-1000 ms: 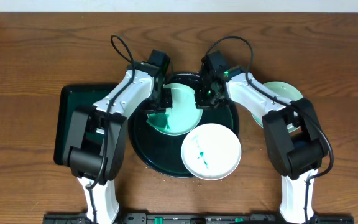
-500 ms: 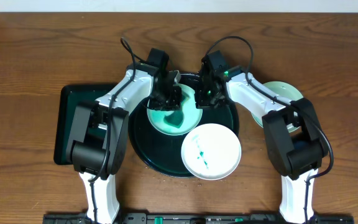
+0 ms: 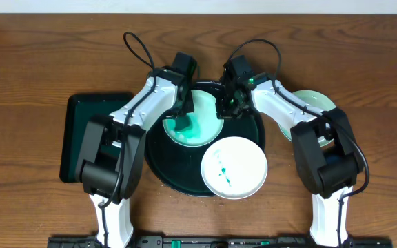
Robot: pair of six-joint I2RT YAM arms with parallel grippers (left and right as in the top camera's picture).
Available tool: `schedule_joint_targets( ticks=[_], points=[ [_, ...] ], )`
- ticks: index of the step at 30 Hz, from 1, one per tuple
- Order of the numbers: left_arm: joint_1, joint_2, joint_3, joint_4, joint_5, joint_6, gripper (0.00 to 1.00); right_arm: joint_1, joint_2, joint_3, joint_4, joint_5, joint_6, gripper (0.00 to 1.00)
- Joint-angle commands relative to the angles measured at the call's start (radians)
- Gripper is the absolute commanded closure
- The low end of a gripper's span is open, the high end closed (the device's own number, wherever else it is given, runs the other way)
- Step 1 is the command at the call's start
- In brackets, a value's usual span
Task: Clean dirty plates on tray and stack at the side
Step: 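Bring the sponge in the left gripper onto the held plate and scrub, then scrub the held plate with the sponge, then lift the sponge away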
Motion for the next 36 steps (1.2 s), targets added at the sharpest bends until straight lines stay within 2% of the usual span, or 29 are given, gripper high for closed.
schedule_joint_targets(
  ticks=[1, 5, 7, 10, 15, 18, 22, 25, 27, 29, 33, 36],
  points=[
    [0.023, 0.045, -0.027, -0.060, -0.162, -0.016, 0.93, 0.010, 0.026, 0.004, -0.011, -0.004, 0.005, 0.99],
    [0.013, 0.045, -0.028, -0.116, 0.134, 0.166, 0.93, 0.010, 0.026, 0.004, -0.012, -0.004, 0.004, 0.99],
    [0.013, 0.045, -0.028, -0.138, 0.362, 0.323, 0.93, 0.010, 0.026, 0.004, -0.011, -0.004, 0.005, 0.99],
    [0.013, 0.045, -0.028, -0.139, 0.581, 0.482, 0.92, 0.010, 0.026, 0.004, -0.011, -0.004, 0.005, 0.99],
    [0.014, 0.045, -0.028, -0.041, 0.616, 0.517, 0.93, 0.010, 0.026, 0.004, -0.013, -0.004, 0.004, 0.99],
    [0.014, 0.045, -0.028, 0.051, 0.542, 0.515, 0.93, 0.010, 0.026, 0.004, -0.013, -0.004, 0.005, 0.99],
    [0.014, 0.045, -0.028, 0.133, 0.353, 0.500, 0.93, 0.010, 0.026, 0.004, -0.014, -0.004, 0.004, 0.99],
    [0.014, 0.045, -0.028, 0.145, 0.059, 0.353, 0.93, 0.010, 0.026, 0.004, -0.016, -0.003, 0.003, 0.99],
    [0.014, 0.045, -0.028, 0.107, -0.175, 0.190, 0.93, 0.010, 0.026, 0.004, -0.016, -0.003, 0.003, 0.99],
    [0.014, 0.045, -0.028, 0.037, -0.340, 0.032, 0.93, 0.010, 0.026, 0.004, -0.016, -0.003, 0.003, 0.99],
    [0.012, 0.045, -0.028, -0.056, -0.357, -0.043, 0.93, 0.010, 0.026, 0.004, -0.015, -0.004, 0.004, 0.99],
    [0.008, 0.045, -0.028, -0.091, -0.245, -0.032, 0.93, 0.010, 0.026, 0.004, -0.015, -0.004, 0.004, 0.99]
  ],
)
